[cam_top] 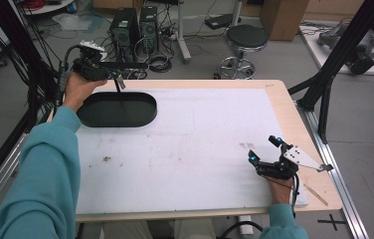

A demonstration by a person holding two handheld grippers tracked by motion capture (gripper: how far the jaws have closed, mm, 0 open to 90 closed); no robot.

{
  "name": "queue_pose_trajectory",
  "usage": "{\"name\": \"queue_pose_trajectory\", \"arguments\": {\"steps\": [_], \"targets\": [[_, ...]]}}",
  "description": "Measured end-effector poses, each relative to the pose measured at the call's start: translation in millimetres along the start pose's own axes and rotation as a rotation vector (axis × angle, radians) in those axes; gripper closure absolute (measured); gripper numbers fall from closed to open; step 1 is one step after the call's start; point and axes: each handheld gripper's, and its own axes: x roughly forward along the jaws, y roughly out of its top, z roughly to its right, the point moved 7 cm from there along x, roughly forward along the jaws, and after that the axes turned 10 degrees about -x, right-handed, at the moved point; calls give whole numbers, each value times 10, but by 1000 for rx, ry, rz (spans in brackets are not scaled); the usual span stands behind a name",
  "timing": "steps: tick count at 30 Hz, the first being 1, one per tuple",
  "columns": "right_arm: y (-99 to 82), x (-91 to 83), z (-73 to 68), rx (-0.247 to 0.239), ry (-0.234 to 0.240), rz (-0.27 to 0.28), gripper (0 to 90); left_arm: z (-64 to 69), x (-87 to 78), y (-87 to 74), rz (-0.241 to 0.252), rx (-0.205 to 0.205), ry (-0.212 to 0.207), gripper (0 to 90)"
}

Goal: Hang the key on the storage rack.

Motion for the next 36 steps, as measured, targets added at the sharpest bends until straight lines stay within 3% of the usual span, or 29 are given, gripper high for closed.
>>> {"name": "queue_pose_trajectory", "arguments": {"steps": [36], "targets": [[1,4,-1,1,-1,-2,8,-45,13,12,15,-10,16,882]]}}
